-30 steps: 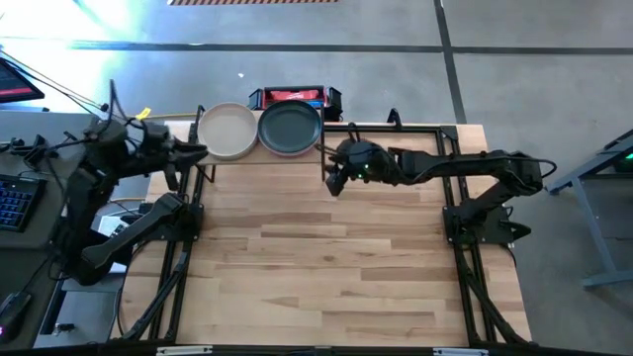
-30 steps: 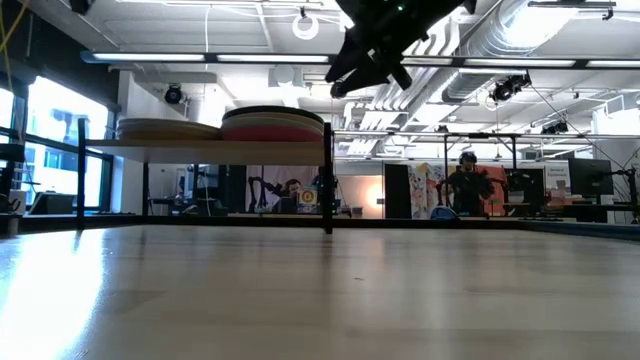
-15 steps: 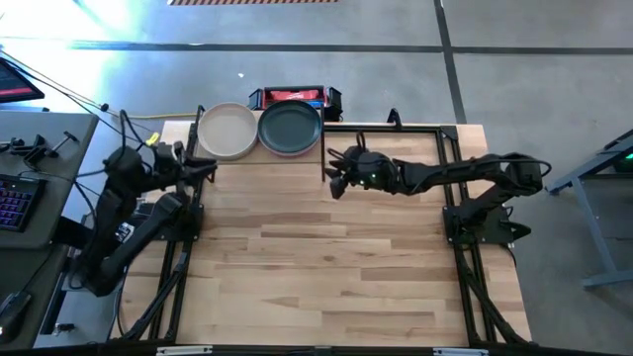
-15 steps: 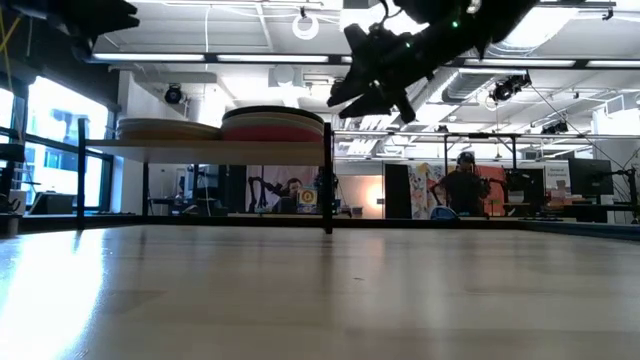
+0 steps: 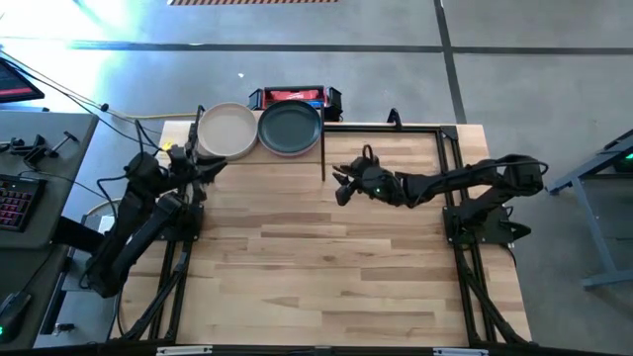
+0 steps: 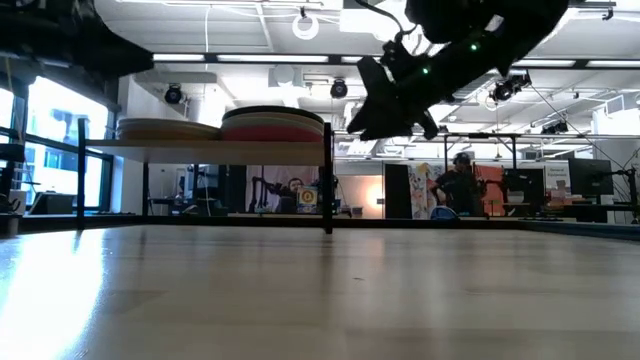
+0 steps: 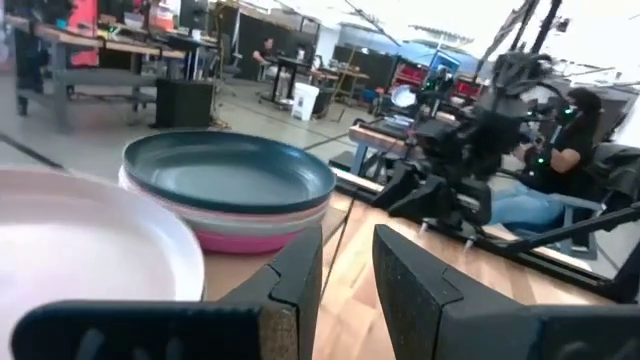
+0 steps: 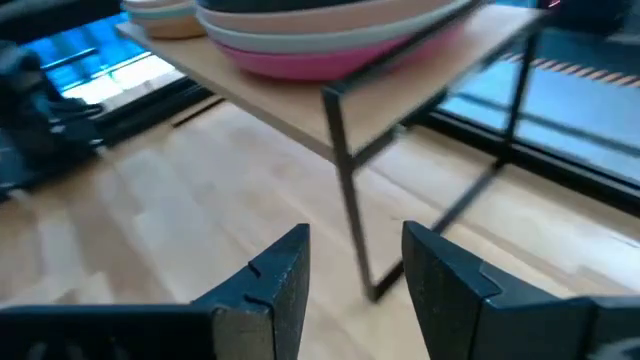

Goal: Place and stack plates onto a shelf
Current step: Return to Home Position

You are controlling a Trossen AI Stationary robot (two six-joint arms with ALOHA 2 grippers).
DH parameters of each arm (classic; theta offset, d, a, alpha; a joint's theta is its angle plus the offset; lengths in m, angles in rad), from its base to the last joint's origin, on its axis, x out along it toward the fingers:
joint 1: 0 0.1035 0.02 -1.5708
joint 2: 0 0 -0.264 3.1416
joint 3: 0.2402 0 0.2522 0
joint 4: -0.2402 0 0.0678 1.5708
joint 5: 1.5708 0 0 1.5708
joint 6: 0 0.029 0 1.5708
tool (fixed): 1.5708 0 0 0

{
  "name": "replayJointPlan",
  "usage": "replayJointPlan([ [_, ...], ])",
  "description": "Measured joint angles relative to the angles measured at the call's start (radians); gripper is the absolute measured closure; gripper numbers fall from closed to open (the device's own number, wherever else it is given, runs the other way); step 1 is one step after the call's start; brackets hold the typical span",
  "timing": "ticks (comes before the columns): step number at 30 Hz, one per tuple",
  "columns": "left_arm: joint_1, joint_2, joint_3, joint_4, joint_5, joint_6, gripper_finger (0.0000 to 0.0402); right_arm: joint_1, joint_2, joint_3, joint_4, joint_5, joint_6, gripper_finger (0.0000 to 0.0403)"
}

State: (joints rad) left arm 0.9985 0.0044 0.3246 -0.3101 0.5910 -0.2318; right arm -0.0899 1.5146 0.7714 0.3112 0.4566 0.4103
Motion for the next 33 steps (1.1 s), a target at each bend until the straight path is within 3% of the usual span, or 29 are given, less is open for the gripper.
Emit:
replayJointPlan([
  [4, 0.0, 0.0, -0.049, 0.055, -0.055, -0.029, 0.0322, 0.044, 0.0, -0.059, 0.067, 0.092, 0.031, 0.0261],
  [15, 0.0, 0.0, -0.161, 0.25, -0.1, -0.038, 0.0322, 0.058, 0.0, -0.102, 0.035, 0.127, 0.003, 0.0261],
  [25, 0.0, 0.0, -0.236, 0.249, -0.149, 0.01, 0.0322, 0.048, 0.0, -0.112, -0.043, 0.111, -0.063, 0.0261],
  [33, 0.0, 0.0, -0.237, 0.325, -0.157, 0.042, 0.0322, 0.048, -0.082, -0.334, 0.092, 0.035, -0.001, 0.0261],
])
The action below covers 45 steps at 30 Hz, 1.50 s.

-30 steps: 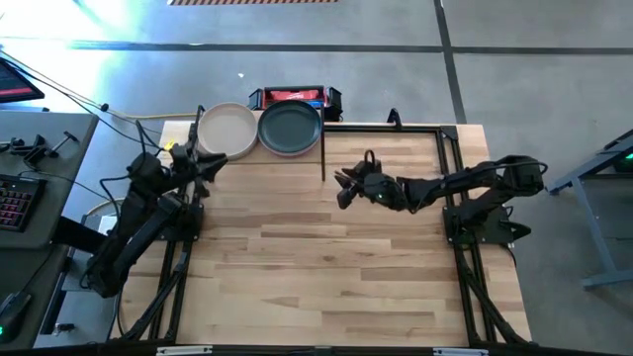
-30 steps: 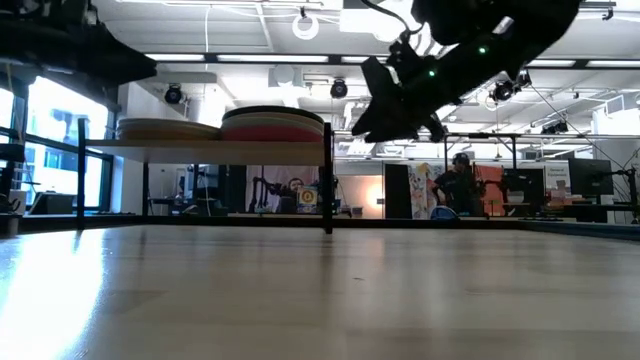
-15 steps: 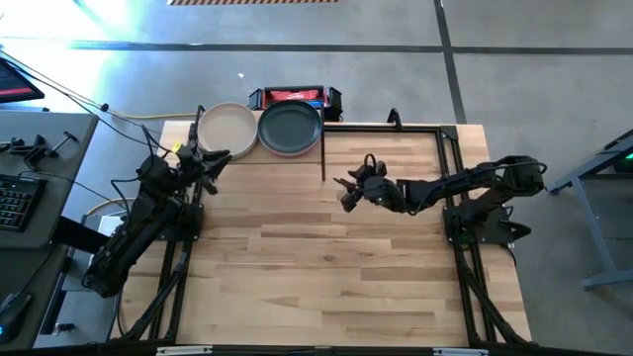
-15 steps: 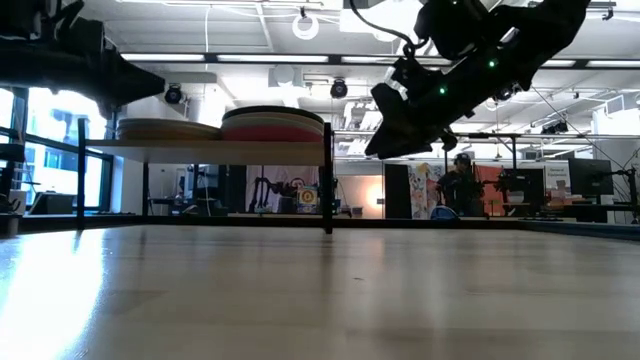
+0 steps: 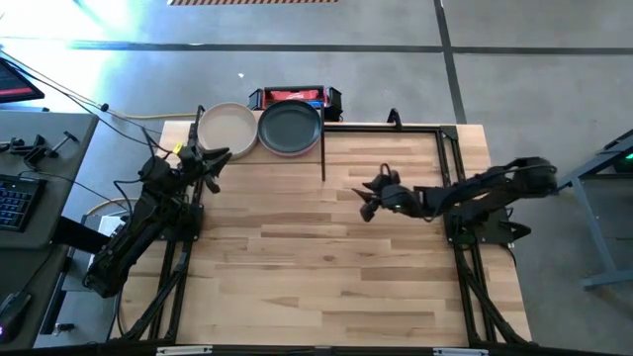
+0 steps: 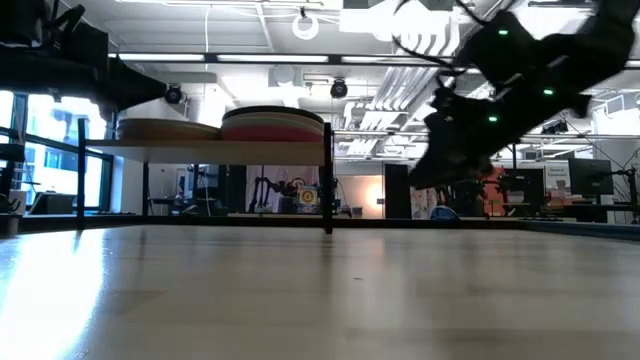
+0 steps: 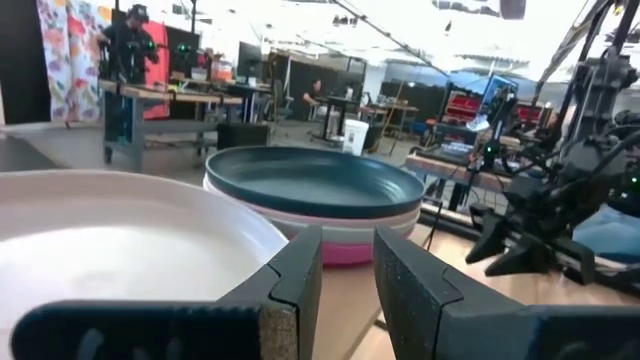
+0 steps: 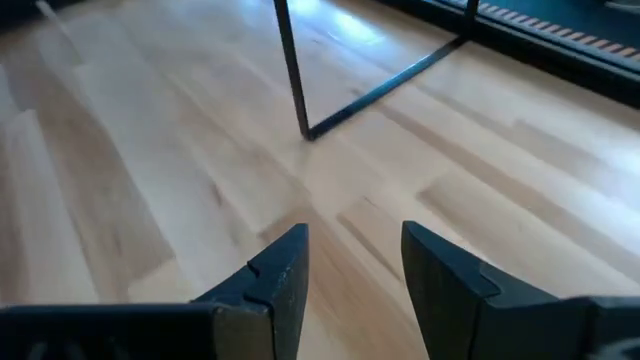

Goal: Place and stack plates onto a shelf
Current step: Return to Home Position

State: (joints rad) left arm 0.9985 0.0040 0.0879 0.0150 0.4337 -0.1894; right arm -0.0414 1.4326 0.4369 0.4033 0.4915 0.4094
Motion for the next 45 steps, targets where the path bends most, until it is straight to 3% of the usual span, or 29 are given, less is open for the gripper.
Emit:
replayJointPlan([
  [9, 0.0, 0.0, 0.0, 0.008, -0.108, -0.063, 0.0322, 0.0, -0.319, -0.278, 0.095, 0.053, -0.01, 0.0261],
  [19, 0.0, 0.0, 0.001, 0.009, -0.15, -0.067, 0.0322, 0.0, -0.574, -0.427, 0.042, -0.029, -0.036, 0.0261],
  [27, 0.0, 0.0, 0.001, 0.007, -0.15, -0.068, 0.0322, 0.0, -0.609, -0.428, -0.011, -0.022, -0.231, 0.0261],
  [34, 0.0, 0.0, 0.001, 0.007, -0.15, -0.069, 0.0322, 0.0, -0.609, -0.428, -0.155, -0.009, -0.155, 0.0261],
  [41, -0.002, 0.0, 0.001, 0.005, -0.15, -0.069, 0.0322, 0.0, -0.609, -0.428, -0.176, -0.058, -0.121, 0.0261],
  [45, -0.068, 0.0, 0.001, 0.002, -0.185, -0.073, 0.0322, 0.0, -0.609, -0.428, -0.176, -0.071, -0.121, 0.0261],
])
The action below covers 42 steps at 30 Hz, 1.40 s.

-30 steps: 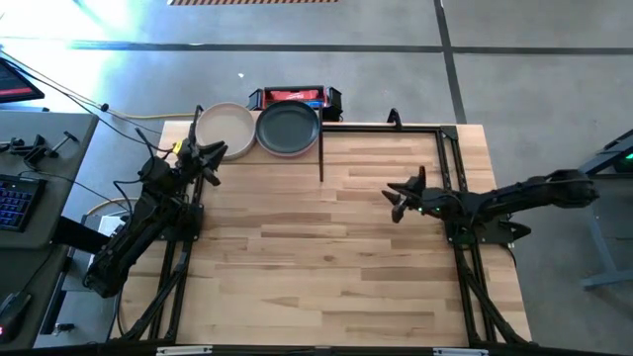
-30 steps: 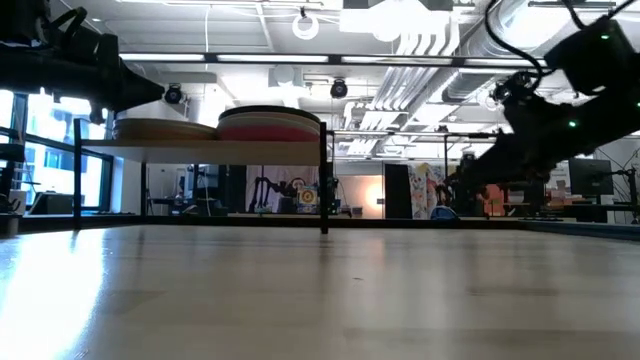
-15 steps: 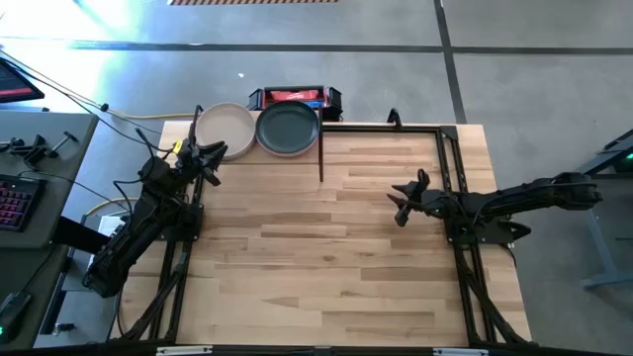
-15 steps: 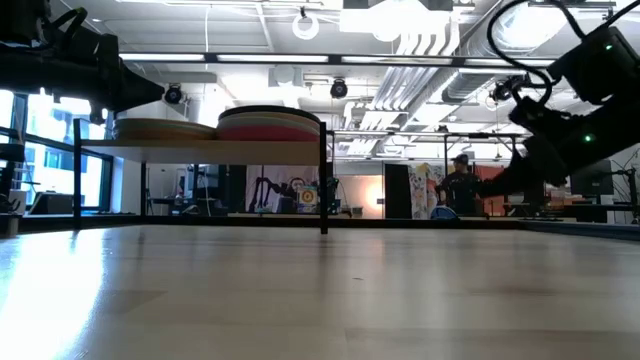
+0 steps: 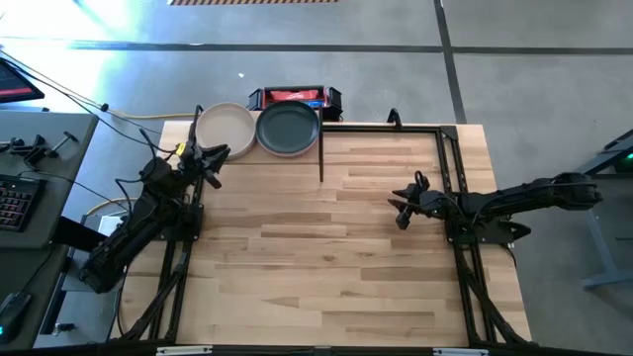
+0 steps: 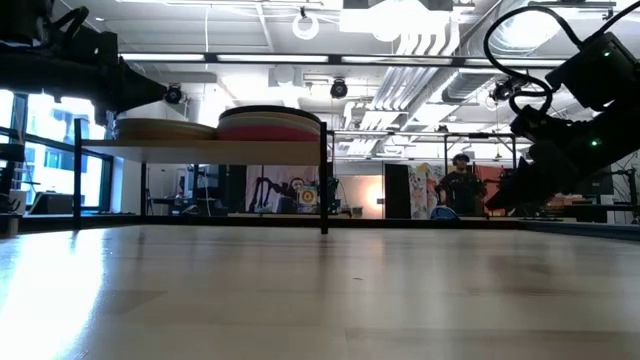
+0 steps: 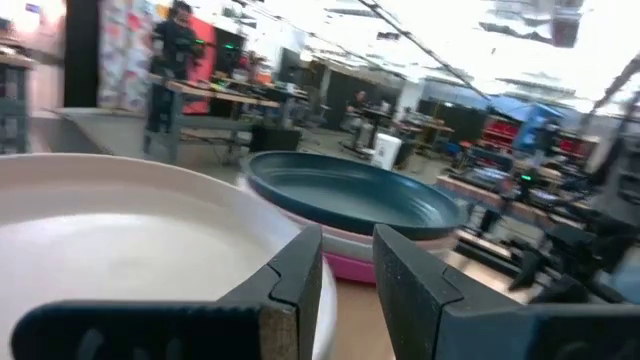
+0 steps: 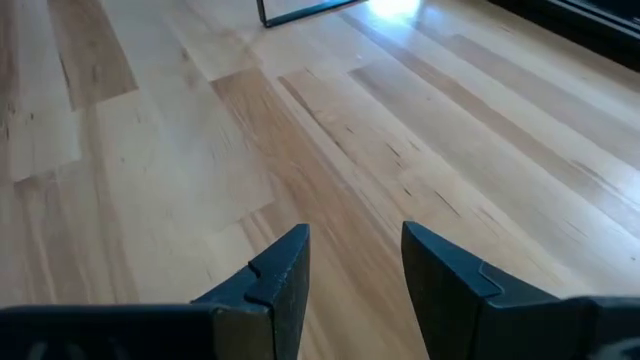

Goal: Place and stack plates onto a shelf
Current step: Return to Home Position

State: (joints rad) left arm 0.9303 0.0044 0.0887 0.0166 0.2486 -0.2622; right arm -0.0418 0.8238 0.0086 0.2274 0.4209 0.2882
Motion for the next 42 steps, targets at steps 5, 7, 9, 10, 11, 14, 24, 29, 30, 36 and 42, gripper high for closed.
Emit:
replayJointPlan([
  [5, -0.124, 0.0, 0.0, -0.006, 0.001, 0.001, 0.0322, 0.0, -0.016, 0.0, -0.003, -0.009, 0.0, 0.0261],
  [7, -0.178, 0.0, 0.0, -0.008, 0.003, 0.001, 0.0322, 0.0, -0.049, 0.0, -0.019, -0.01, 0.0, 0.0261],
  [9, -0.234, 0.0, 0.0, -0.008, 0.003, 0.001, 0.0322, 0.0, -0.12, 0.0, -0.048, -0.01, -0.001, 0.0261],
  [10, -0.262, 0.0, 0.0, -0.006, 0.004, 0.001, 0.0322, 0.0, -0.168, 0.0, -0.069, -0.01, 0.0, 0.0261],
  [11, -0.292, 0.0, 0.0, -0.005, 0.004, 0.002, 0.0322, 0.0, -0.218, 0.0, -0.085, -0.01, 0.0, 0.0261],
  [14, -0.374, 0.0, 0.0, -0.006, 0.004, 0.002, 0.0322, 0.0, -0.355, 0.0, -0.12, -0.01, 0.0, 0.0261],
  [24, -0.652, 0.0, 0.0, -0.005, 0.005, 0.002, 0.0322, 0.0, -0.685, 0.0, -0.123, -0.009, 0.0, 0.0261],
  [29, -0.765, 0.0, 0.0, -0.005, 0.006, 0.003, 0.0322, 0.0, -0.775, 0.0, -0.124, -0.008, 0.0, 0.0261],
  [30, -0.782, 0.0, 0.0, -0.005, 0.006, 0.003, 0.0322, 0.0, -0.794, 0.0, -0.127, -0.008, 0.0, 0.0261],
  [36, -0.85, 0.0, -0.06, 0.09, 0.008, 0.004, 0.0322, 0.005, -0.823, 0.0, -0.115, -0.008, 0.0, 0.0261],
  [42, -0.867, 0.0, -0.077, 0.039, 0.006, 0.004, 0.0322, 0.005, -0.822, 0.0, -0.126, -0.005, 0.0, 0.0261],
])
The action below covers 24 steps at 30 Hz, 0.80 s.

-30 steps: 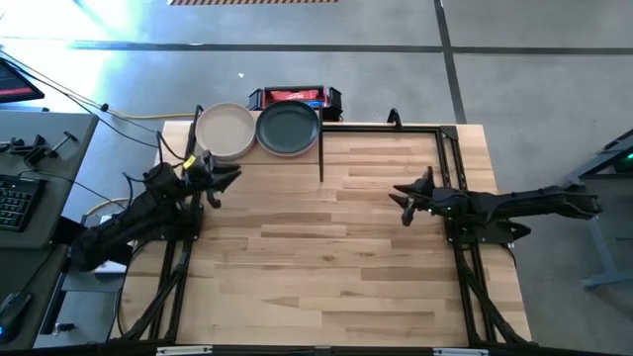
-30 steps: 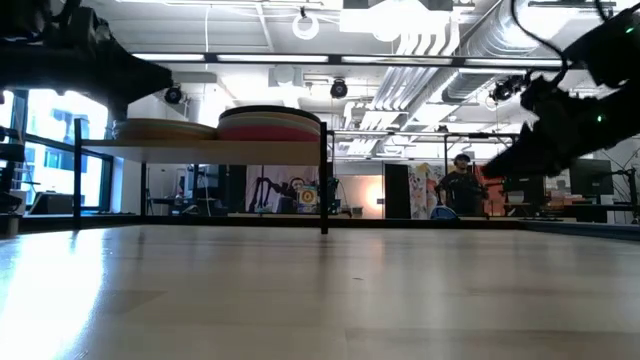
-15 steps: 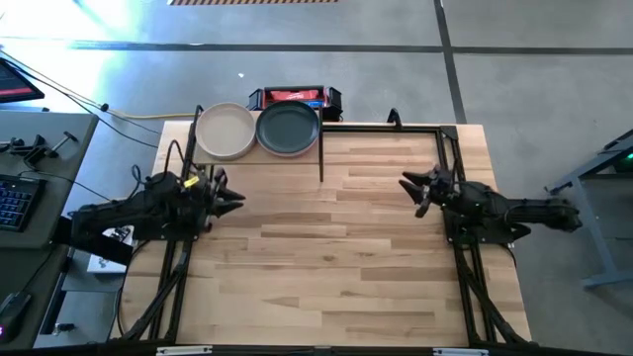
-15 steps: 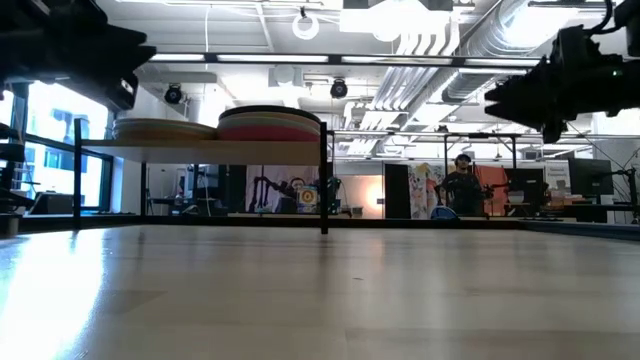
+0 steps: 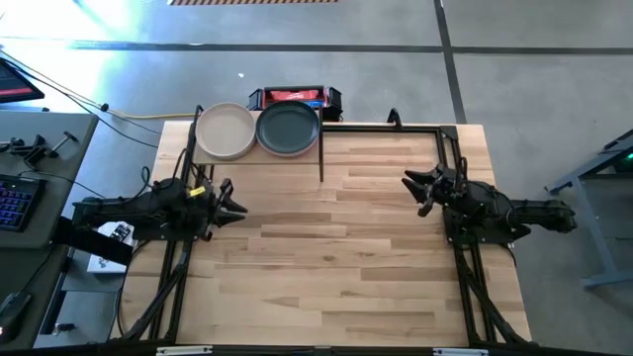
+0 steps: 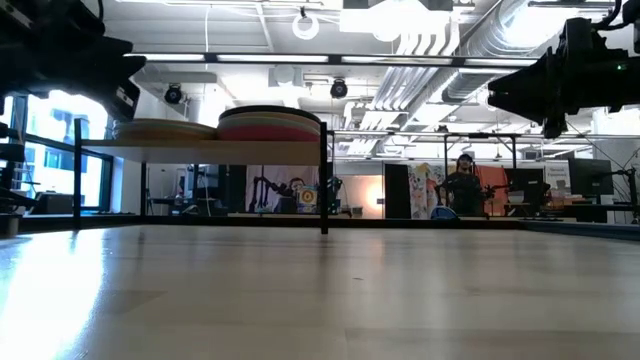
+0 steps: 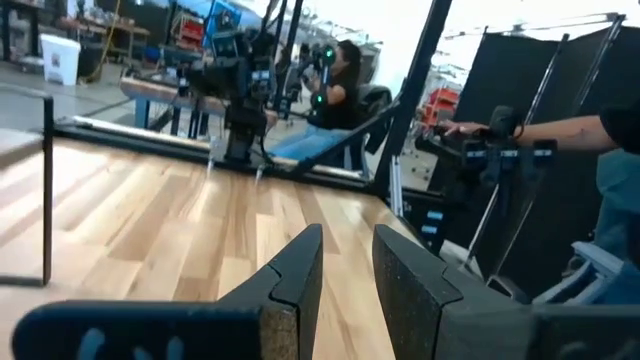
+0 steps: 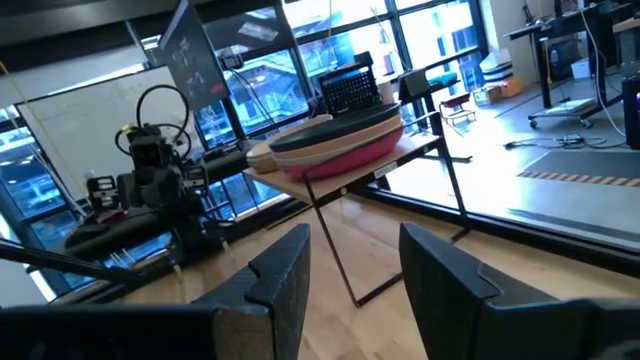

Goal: Place and stack plates onto a shelf
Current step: Return to Home Position

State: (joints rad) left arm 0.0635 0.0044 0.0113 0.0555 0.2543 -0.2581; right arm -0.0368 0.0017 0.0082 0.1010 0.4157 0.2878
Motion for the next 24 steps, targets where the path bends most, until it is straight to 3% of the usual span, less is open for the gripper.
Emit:
replayJointPlan([
  [24, 0.001, 0.0, 0.001, -0.002, -0.002, -0.001, 0.0322, -0.002, 0.004, 0.0, -0.01, 0.0, 0.0, 0.0261],
])
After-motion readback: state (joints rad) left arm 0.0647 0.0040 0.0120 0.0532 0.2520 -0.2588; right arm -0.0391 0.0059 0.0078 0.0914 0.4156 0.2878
